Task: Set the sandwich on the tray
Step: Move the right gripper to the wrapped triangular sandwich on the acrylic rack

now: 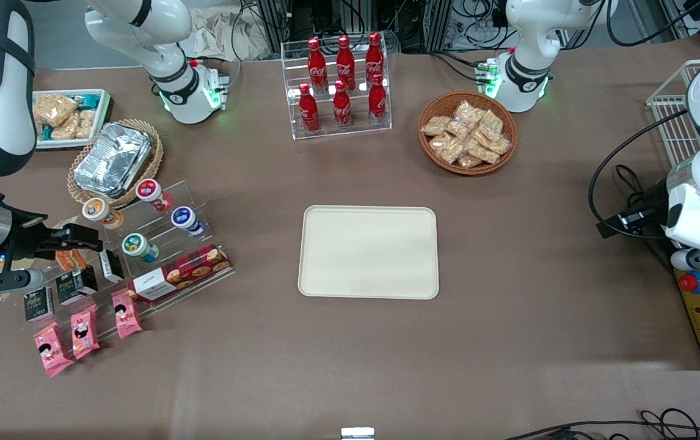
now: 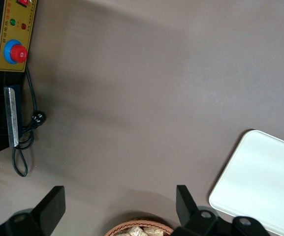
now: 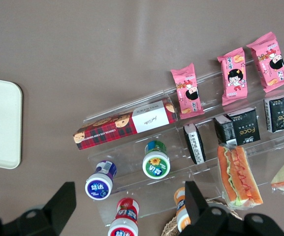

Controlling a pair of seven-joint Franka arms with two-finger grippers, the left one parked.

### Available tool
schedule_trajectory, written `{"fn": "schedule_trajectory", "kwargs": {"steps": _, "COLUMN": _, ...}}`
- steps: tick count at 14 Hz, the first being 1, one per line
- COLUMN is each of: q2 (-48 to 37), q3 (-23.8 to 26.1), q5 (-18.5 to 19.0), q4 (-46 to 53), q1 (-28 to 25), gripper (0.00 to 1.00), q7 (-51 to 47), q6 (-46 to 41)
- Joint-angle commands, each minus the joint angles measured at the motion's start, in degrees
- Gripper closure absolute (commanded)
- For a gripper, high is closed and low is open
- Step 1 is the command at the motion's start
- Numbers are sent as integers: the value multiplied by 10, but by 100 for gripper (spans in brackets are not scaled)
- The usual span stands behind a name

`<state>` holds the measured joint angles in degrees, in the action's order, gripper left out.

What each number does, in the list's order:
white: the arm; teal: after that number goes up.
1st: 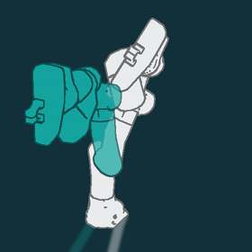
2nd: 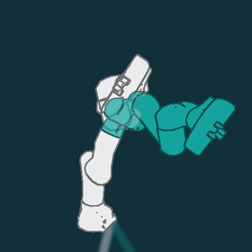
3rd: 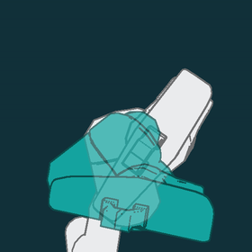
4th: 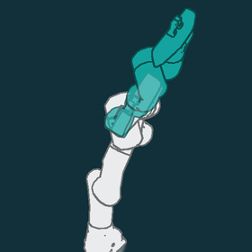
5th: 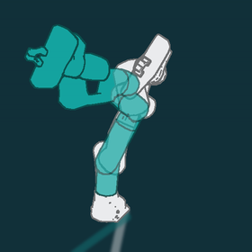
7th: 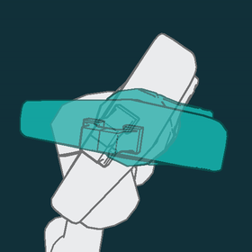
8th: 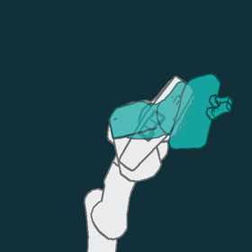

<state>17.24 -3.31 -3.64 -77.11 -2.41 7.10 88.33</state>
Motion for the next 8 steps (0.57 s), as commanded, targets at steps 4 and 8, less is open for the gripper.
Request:
{"fn": "schedule_trajectory", "kwargs": {"steps": 4, "q2": -11, "q3": 11, "q5": 13, "q4": -6, "q1": 10, "gripper": 2, "q7": -7, "q6": -4}}
{"fn": "schedule_trajectory", "kwargs": {"steps": 8, "q2": -9, "q3": 3, "q5": 11, "q4": -6, "q1": 21, "gripper": 2, "q7": -2, "q6": -4}}
